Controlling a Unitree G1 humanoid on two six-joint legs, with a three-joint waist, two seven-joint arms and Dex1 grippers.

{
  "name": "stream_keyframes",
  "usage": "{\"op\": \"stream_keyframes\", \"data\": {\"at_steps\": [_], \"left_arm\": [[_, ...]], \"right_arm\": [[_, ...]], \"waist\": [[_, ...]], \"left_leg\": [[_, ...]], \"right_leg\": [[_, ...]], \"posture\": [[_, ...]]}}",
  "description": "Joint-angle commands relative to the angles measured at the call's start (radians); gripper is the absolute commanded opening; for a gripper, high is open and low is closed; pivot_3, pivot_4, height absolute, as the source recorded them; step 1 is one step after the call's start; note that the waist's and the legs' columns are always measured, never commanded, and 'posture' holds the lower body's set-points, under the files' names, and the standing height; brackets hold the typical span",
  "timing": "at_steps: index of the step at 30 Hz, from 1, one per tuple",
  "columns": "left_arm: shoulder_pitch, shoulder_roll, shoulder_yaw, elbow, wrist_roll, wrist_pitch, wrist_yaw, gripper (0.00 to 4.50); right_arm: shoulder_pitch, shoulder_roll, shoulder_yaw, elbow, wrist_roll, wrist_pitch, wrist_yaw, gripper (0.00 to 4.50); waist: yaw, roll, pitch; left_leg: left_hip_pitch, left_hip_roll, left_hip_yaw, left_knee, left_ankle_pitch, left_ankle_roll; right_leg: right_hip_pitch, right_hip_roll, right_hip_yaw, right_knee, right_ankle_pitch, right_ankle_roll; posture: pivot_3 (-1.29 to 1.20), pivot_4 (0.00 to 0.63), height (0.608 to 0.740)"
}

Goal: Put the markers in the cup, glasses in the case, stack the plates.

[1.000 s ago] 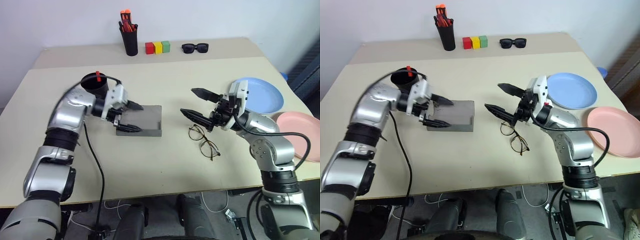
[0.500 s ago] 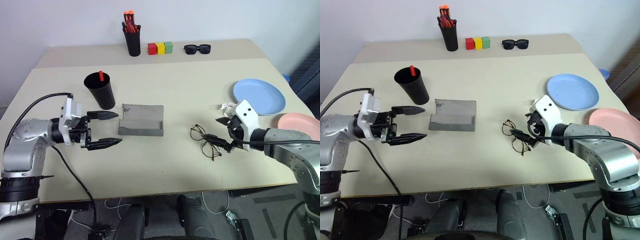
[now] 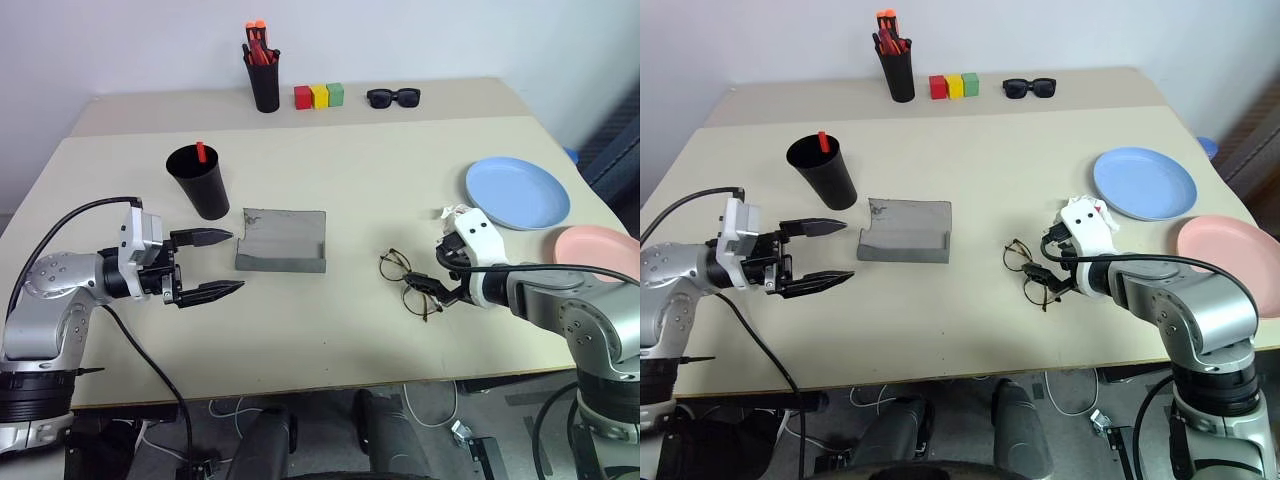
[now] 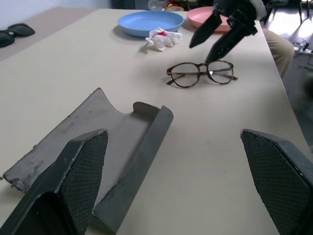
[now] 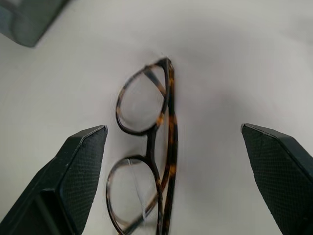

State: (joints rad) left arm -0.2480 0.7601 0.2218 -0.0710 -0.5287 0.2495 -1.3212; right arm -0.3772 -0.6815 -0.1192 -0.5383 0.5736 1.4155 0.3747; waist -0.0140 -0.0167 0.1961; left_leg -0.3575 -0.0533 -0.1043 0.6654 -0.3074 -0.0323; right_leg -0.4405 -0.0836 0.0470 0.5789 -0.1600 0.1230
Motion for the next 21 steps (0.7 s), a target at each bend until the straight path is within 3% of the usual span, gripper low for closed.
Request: {"op": "stream_keyframes", "data": {"at_steps": [1,3,14,18,19,21], "left_arm": [[-0.008,0.005,0.013,-0.039,-0.02,-0.017,0.015,4.5],[-0.001,0.007,0.012,-0.048,-0.024,-0.015,0.021,4.5],[0.012,0.007,0.016,-0.068,-0.03,-0.016,0.046,4.5],[0.017,0.005,0.013,-0.073,-0.031,-0.018,0.052,4.5],[0.02,0.006,0.013,-0.074,-0.03,-0.019,0.051,4.5],[0.022,0.007,0.014,-0.074,-0.03,-0.019,0.05,4.5]], "right_arm": [[-0.004,-0.008,0.022,0.008,-0.014,-0.012,0.001,3.19],[-0.005,-0.003,0.028,0.011,-0.015,-0.015,0.004,2.21],[-0.005,-0.007,0.079,0.013,-0.027,-0.028,0.014,2.21],[-0.002,-0.012,0.099,0.035,-0.048,-0.049,0.013,0.27],[-0.003,-0.013,0.103,0.037,-0.05,-0.053,0.015,0.06],[-0.006,-0.017,0.111,0.039,-0.057,-0.059,0.019,0.06]], "waist": [[0.0,0.0,0.0],[0.0,0.0,0.0],[0.0,0.0,0.0],[-0.001,0.0,0.0],[0.0,0.0,0.0],[-0.001,0.0,0.0]], "left_leg": [[0.0,0.0,0.0,0.0,0.0,0.0],[0.0,0.0,0.0,0.0,0.0,0.0],[0.0,0.0,0.0,0.0,0.0,0.0],[0.0,0.0,0.0,0.0,0.0,0.0],[0.0,0.0,0.0,0.0,0.0,0.0],[0.0,0.0,0.0,0.0,0.0,0.0]], "right_leg": [[0.0,0.0,0.0,0.0,0.0,0.0],[0.0,0.0,0.0,0.0,0.0,0.0],[0.0,0.0,0.0,0.0,0.0,0.0],[0.0,0.0,0.0,0.0,0.0,0.0],[0.0,0.0,0.0,0.0,0.0,0.0],[0.0,0.0,0.0,0.0,0.0,0.0]], "posture": [[0.0,0.15,0.74],[0.0,0.15,0.74],[0.0,0.15,0.74],[0.0,0.15,0.74],[0.0,0.15,0.74],[0.0,0.15,0.74]]}}
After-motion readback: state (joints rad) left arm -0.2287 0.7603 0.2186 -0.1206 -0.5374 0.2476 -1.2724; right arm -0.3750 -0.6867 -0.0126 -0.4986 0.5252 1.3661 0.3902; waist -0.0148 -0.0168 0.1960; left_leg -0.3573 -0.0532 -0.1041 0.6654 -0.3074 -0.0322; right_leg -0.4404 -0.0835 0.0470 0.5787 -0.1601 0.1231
